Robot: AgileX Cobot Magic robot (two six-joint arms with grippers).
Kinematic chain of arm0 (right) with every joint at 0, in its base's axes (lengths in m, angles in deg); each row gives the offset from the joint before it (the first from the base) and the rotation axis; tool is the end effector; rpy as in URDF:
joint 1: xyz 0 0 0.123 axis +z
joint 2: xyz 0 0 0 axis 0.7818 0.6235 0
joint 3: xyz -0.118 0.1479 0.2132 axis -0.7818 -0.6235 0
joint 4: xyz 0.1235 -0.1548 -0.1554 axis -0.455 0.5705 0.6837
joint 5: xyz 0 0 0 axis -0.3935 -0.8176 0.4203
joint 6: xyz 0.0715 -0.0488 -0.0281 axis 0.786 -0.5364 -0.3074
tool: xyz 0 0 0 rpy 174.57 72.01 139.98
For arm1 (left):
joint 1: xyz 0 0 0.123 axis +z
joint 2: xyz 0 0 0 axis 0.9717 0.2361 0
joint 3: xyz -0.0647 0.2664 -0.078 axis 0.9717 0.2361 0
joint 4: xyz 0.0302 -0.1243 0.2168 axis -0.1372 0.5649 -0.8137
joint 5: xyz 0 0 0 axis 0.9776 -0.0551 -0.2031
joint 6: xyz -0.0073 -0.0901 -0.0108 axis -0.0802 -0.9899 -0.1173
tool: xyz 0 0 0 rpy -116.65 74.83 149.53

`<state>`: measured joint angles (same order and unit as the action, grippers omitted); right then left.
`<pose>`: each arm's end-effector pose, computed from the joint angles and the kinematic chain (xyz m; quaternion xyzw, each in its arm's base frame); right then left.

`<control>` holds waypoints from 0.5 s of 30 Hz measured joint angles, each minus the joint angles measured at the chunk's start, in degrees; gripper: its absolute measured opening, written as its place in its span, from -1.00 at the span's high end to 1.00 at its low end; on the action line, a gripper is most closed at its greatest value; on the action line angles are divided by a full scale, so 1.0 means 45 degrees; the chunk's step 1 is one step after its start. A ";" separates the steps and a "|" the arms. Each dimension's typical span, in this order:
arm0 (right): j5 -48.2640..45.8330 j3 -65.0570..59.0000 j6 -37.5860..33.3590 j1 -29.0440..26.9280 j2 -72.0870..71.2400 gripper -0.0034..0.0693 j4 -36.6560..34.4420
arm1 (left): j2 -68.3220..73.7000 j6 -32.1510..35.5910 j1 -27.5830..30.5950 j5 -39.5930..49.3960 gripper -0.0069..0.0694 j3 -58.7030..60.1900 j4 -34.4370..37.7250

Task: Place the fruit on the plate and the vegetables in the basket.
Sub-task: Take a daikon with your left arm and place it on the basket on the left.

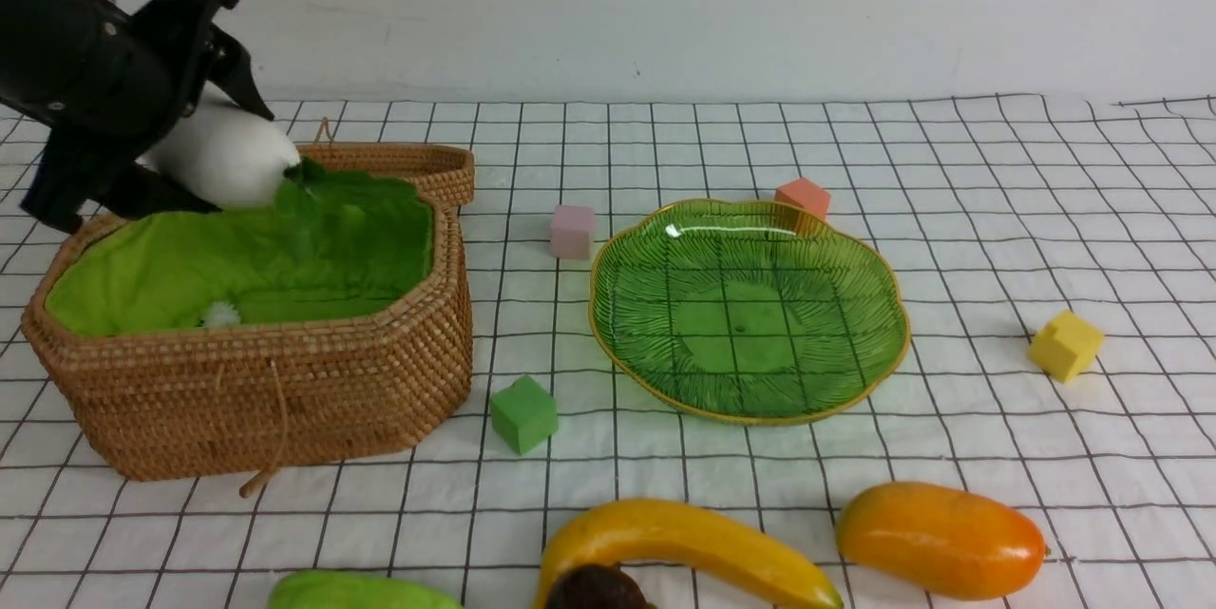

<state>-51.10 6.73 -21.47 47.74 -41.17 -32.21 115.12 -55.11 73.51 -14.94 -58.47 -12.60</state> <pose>0.0520 -0.0051 0.1746 0.0580 0.8029 -0.0074 0.5933 0.3543 -0.0268 0.3471 -0.4496 0.8242 -0.2237 0.2618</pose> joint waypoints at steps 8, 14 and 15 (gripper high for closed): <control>0.0000 0.0000 0.0000 0.0000 0.0000 0.25 0.0000 | 0.1164 0.1002 0.0000 0.1607 -0.93 -0.1675 -0.0327; 0.0000 0.0000 0.0000 0.0000 0.0000 0.25 0.0000 | -0.0068 0.5320 -0.0327 0.4312 -0.81 -0.2239 -0.0504; 0.0000 0.0000 0.0000 0.0000 0.0000 0.25 0.0000 | -0.0399 0.6098 -0.0593 0.4668 -0.76 -0.2096 -0.0560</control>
<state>-51.10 6.73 -21.47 47.74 -41.17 -32.21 113.32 -27.67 70.84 6.06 -67.90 -15.12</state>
